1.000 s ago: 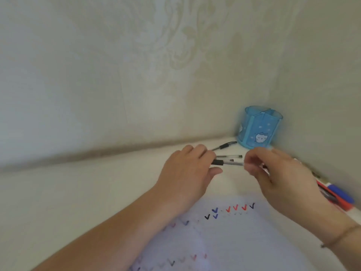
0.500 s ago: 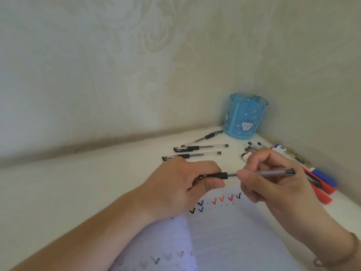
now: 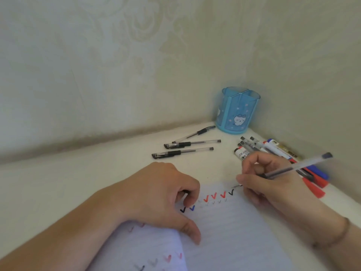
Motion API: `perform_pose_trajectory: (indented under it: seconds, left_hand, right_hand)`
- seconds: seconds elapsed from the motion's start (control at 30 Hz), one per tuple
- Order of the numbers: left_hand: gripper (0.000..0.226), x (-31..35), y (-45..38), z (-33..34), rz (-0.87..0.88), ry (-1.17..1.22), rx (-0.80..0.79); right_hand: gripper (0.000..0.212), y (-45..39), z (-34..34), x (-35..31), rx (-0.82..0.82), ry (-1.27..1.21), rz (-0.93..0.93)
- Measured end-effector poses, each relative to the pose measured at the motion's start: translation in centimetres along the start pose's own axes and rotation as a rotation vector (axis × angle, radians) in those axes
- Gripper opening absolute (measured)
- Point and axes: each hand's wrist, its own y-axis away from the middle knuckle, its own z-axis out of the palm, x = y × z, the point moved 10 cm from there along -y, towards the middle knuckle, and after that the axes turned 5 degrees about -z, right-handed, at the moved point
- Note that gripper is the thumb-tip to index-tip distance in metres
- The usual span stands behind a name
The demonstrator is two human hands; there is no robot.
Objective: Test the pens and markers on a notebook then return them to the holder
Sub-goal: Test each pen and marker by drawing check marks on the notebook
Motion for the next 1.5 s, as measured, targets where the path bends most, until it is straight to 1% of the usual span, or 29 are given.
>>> perform_pose_trajectory:
  seconds: [0.1,0.17,0.23,0.3,0.43,0.53,0.67,0.73,0.77,0.83,0.87,0.93,0.97,1.0,1.07,1.13,1.2,1.23,1.3,1.33,1.4,1.43,1.5]
  left_hand:
    - [0.059,0.1,-0.1,0.0,0.0,-0.005,0.009]
    - [0.061,0.0,-0.1,0.1,-0.007,-0.012,0.003]
    - [0.062,-0.1,0.0,0.2,-0.008,-0.017,-0.004]
    - [0.062,-0.1,0.0,0.2,-0.011,-0.013,-0.008]
    - [0.064,0.0,-0.1,0.2,-0.01,-0.032,-0.007]
    - [0.063,0.0,-0.1,0.2,0.006,-0.034,-0.002]
    - [0.064,0.1,-0.1,0.2,0.036,-0.049,0.011]
    - [0.057,0.3,0.0,0.1,0.057,-0.033,0.035]
    - [0.048,0.4,0.1,-0.1,0.076,0.016,0.051]
    - [0.023,0.8,0.2,-0.7,0.113,0.211,0.073]
    - [0.02,0.7,0.2,-0.9,0.119,0.307,0.08]
    - [0.028,0.4,0.0,-1.2,0.111,0.363,0.11]
    - [0.03,0.3,-0.1,-1.1,0.107,0.358,0.116]
    - [0.033,0.2,-0.3,-0.9,0.097,0.358,0.114]
    - [0.039,-0.1,-0.7,-0.6,0.067,0.394,0.112]
    - [0.038,-0.5,-1.0,-0.6,0.043,0.422,0.129]
    - [0.036,-1.2,-1.2,-0.9,0.004,0.43,0.172]
    - [0.038,-1.4,-1.2,-1.2,-0.015,0.429,0.199]
    - [0.04,-1.5,-1.1,-1.9,-0.036,0.43,0.25]
    - [0.04,-1.5,-1.1,-2.0,-0.04,0.43,0.264]
    - [0.037,-1.2,-0.9,-2.2,-0.032,0.418,0.267]
    - [0.036,-0.9,-0.9,-2.2,-0.022,0.4,0.257]
    - [0.033,-0.6,-0.9,-2.0,0.008,0.367,0.243]
  right_hand:
    - [0.038,0.1,-0.4,0.0,0.065,0.079,-0.025]
    - [0.044,0.1,-0.6,-0.1,0.097,0.182,-0.056]
    - [0.042,0.0,-0.4,-0.4,0.093,0.286,-0.092]
    - [0.039,0.0,-0.1,-0.5,0.072,0.331,-0.099]
    - [0.039,-0.1,0.4,-0.4,0.023,0.388,-0.097]
    - [0.045,-0.3,0.7,-0.5,-0.012,0.419,-0.096]
    - [0.043,-0.4,0.2,-0.4,0.014,0.426,-0.08]
    - [0.04,-0.5,-0.1,-0.3,0.047,0.414,-0.078]
    - [0.041,-0.4,-0.3,-0.3,0.074,0.386,-0.081]
    - [0.041,-0.1,-0.8,-0.3,0.132,0.242,-0.085]
    - [0.044,0.1,-0.8,-0.8,0.145,0.15,-0.089]
    - [0.052,0.3,-0.3,-1.7,0.089,0.005,-0.124]
    - [0.051,0.3,0.2,-2.0,0.03,-0.061,-0.149]
    - [0.044,0.5,0.8,-2.7,-0.032,-0.125,-0.159]
    - [0.015,0.7,1.7,-3.6,-0.119,-0.157,-0.211]
    - [0.023,0.8,1.5,-3.6,-0.108,-0.159,-0.232]
    - [0.012,0.8,1.8,-3.5,-0.102,-0.164,-0.218]
    - [0.015,0.7,1.7,-3.2,-0.112,-0.168,-0.228]
    - [0.015,0.7,1.8,-3.2,-0.114,-0.164,-0.209]
    - [0.016,0.7,1.8,-3.2,-0.108,-0.153,-0.195]
    - [0.027,0.9,2.1,-3.1,-0.129,-0.135,-0.191]
    - [0.026,0.9,2.2,-3.0,-0.128,-0.119,-0.197]
    - [0.013,1.0,2.4,-2.8,-0.123,-0.134,-0.176]
